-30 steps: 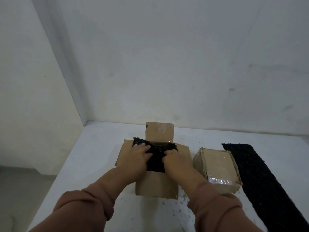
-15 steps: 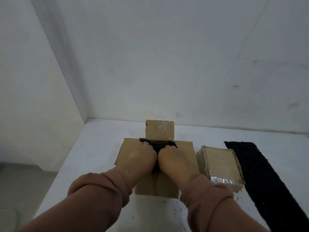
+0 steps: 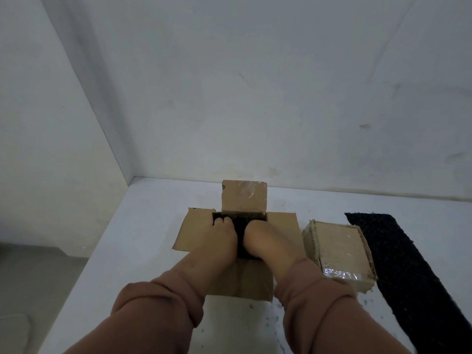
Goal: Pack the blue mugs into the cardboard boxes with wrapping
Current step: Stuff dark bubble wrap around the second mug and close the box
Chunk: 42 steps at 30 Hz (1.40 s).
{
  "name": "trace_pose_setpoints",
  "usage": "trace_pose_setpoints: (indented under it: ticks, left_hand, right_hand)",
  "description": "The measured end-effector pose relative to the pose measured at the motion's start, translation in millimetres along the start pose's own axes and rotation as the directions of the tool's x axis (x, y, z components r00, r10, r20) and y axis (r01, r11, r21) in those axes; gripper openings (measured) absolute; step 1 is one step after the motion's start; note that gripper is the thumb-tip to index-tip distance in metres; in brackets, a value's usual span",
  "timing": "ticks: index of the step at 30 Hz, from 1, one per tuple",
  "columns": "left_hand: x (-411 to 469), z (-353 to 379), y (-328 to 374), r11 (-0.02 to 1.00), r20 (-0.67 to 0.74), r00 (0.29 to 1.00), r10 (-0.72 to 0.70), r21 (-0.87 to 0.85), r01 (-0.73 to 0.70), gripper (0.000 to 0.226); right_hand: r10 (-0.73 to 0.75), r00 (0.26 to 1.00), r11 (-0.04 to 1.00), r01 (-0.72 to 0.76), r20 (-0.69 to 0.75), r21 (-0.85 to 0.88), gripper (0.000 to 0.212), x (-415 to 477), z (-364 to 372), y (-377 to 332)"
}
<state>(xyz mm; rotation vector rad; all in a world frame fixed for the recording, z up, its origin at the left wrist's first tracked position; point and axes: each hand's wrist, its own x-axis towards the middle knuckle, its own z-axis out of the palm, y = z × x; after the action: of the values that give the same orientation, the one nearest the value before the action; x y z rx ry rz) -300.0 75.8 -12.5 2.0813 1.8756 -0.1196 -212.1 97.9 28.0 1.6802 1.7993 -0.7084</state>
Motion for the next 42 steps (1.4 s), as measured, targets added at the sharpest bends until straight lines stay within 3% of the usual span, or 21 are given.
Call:
trace_pose_setpoints:
  ticks: [4, 7, 10, 14, 19, 21, 24, 28, 32, 35, 37, 42]
  left_hand:
    - [-1, -11, -5, 0.906, 0.011, 0.985, 0.173, 0.390, -0.163, 0.029]
    - [-5, -15, -11, 0.814, -0.064, 0.971, 0.230, 0.559, -0.156, 0.026]
    - [-6, -13, -16, 0.800, -0.049, 0.975, 0.216, 0.582, -0.148, 0.026]
    - [1, -13, -20, 0.840, 0.028, 0.984, 0.177, 0.517, -0.166, 0.028]
    - [8, -19, -30, 0.882, 0.059, 0.981, 0.184, 0.431, -0.191, 0.042]
    - [4, -20, -30, 0.862, 0.021, 0.973, 0.228, 0.461, -0.212, 0.044]
    - [-1, -16, -25, 0.809, 0.021, 0.971, 0.240, 0.549, -0.212, 0.039]
    - [5, -14, -18, 0.761, 0.104, 0.963, 0.248, 0.595, -0.260, 0.029]
    - [9, -14, -20, 0.768, 0.128, 0.958, 0.256, 0.575, -0.282, 0.027]
    - [10, -18, -25, 0.819, 0.116, 0.964, 0.241, 0.508, -0.266, 0.034]
    - [10, -21, -24, 0.859, 0.103, 0.966, 0.236, 0.442, -0.257, 0.040]
    - [12, -13, -19, 0.811, 0.121, 0.961, 0.250, 0.516, -0.276, 0.065]
  right_hand:
    - [-0.076, 0.990, 0.995, 0.067, -0.120, -0.079, 0.038, 1, 1, 9]
    - [-0.180, 0.934, 0.975, 0.128, -0.309, -0.182, 0.034, -11, 12, 15]
    - [-0.221, 0.910, 0.960, 0.139, -0.350, -0.244, 0.035, -8, 25, 20]
    - [-0.219, 0.874, 0.974, 0.166, -0.434, -0.156, 0.037, -2, 31, 20]
    - [-0.255, 0.888, 0.959, 0.181, -0.383, -0.218, 0.039, -1, 20, 25]
    - [-0.293, 0.861, 0.943, 0.188, -0.416, -0.276, 0.047, 0, 18, 23]
    - [-0.301, 0.891, 0.929, 0.192, -0.340, -0.317, 0.065, 7, 20, 17]
    - [-0.243, 0.927, 0.931, 0.140, -0.287, -0.336, 0.052, 18, 23, 11]
    - [-0.261, 0.906, 0.938, 0.156, -0.333, -0.309, 0.053, 16, 28, 16]
    - [-0.301, 0.891, 0.929, 0.194, -0.339, -0.316, 0.056, 8, 20, 32]
    - [-0.309, 0.882, 0.910, 0.165, -0.356, -0.379, 0.047, 3, 14, 41]
    - [-0.338, 0.874, 0.853, 0.127, -0.349, -0.506, 0.039, 2, 28, 37]
